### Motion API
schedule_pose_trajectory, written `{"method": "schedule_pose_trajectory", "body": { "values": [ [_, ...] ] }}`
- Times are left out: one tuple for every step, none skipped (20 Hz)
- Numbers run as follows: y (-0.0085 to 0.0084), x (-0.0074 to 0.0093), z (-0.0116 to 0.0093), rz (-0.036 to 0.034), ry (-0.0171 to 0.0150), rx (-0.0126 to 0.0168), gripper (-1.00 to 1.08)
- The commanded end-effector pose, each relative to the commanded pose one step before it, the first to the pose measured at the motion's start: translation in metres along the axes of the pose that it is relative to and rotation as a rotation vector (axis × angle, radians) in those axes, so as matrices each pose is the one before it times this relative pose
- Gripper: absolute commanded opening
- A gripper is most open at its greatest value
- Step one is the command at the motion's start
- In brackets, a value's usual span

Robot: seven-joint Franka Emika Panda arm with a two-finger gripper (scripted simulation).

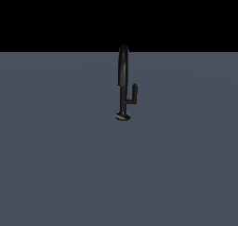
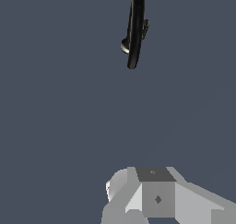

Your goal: Turn on the faucet by rotating a designated handle.

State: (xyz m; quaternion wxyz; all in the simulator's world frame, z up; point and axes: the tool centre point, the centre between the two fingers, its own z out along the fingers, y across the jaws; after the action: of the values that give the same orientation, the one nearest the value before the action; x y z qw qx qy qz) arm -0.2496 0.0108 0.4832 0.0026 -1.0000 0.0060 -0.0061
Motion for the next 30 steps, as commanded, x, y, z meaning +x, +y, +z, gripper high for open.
{"method": "schedule_pose_trajectory", "body": {
  "values": [
    [0.00001, 0.00000, 0.00000, 0.00000, 0.00000, 0.00000, -1.00],
    [-0.00026, -0.00001, -0.00008, 0.00000, 0.00000, 0.00000, -1.00],
    [0.00017, 0.00056, 0.00011, 0.00126, -0.00118, 0.00114, -1.00],
    [-0.00010, 0.00069, 0.00004, 0.00157, -0.00147, 0.00143, -1.00],
    [-0.00010, 0.00099, 0.00007, 0.00226, -0.00212, 0.00206, -1.00],
    [-0.00015, 0.00126, 0.00008, 0.00288, -0.00270, 0.00262, -1.00],
    [-0.00019, 0.00154, 0.00010, 0.00351, -0.00329, 0.00319, -1.00],
    [-0.00023, 0.00182, 0.00011, 0.00415, -0.00390, 0.00378, -1.00],
    [-0.00027, 0.00211, 0.00013, 0.00480, -0.00451, 0.00437, -1.00],
    [-0.00029, 0.00240, 0.00015, 0.00547, -0.00513, 0.00498, -1.00],
    [-0.00034, 0.00269, 0.00016, 0.00612, -0.00575, 0.00557, -1.00],
    [-0.00036, 0.00300, 0.00019, 0.00681, -0.00640, 0.00621, -1.00],
    [-0.00040, 0.00329, 0.00020, 0.00748, -0.00702, 0.00681, -1.00],
    [-0.00043, 0.00359, 0.00022, 0.00817, -0.00767, 0.00744, -1.00],
    [-0.00048, 0.00389, 0.00024, 0.00885, -0.00832, 0.00807, -1.00],
    [-0.00051, 0.00420, 0.00026, 0.00956, -0.00898, 0.00871, -1.00],
    [-0.00054, 0.00452, 0.00028, 0.01028, -0.00966, 0.00937, -1.00],
    [-0.00058, 0.00484, 0.00030, 0.01100, -0.01034, 0.01003, -1.00],
    [-0.00062, 0.00516, 0.00031, 0.01173, -0.01103, 0.01071, -1.00],
    [-0.00066, 0.00549, 0.00033, 0.01247, -0.01172, 0.01139, -1.00],
    [-0.00069, 0.00581, 0.00035, 0.01319, -0.01240, 0.01205, -1.00],
    [-0.00070, 0.00596, 0.00036, 0.01352, -0.01273, 0.01237, -1.00],
    [-0.00072, 0.00599, 0.00035, 0.01359, -0.01279, 0.01244, -1.00],
    [-0.00071, 0.00603, 0.00035, 0.01368, -0.01288, 0.01254, -1.00],
    [-0.00072, 0.00607, 0.00035, 0.01375, -0.01296, 0.01262, -1.00],
    [-0.00073, 0.00610, 0.00035, 0.01382, -0.01303, 0.01270, -1.00],
    [-0.00073, 0.00614, 0.00035, 0.01389, -0.01311, 0.01279, -1.00],
    [-0.00073, 0.00617, 0.00035, 0.01395, -0.01318, 0.01287, -1.00],
    [-0.00073, 0.00620, 0.00034, 0.01402, -0.01325, 0.01295, -1.00],
    [-0.00074, 0.00623, 0.00034, 0.01407, -0.01331, 0.01302, -1.00]
  ]
}}
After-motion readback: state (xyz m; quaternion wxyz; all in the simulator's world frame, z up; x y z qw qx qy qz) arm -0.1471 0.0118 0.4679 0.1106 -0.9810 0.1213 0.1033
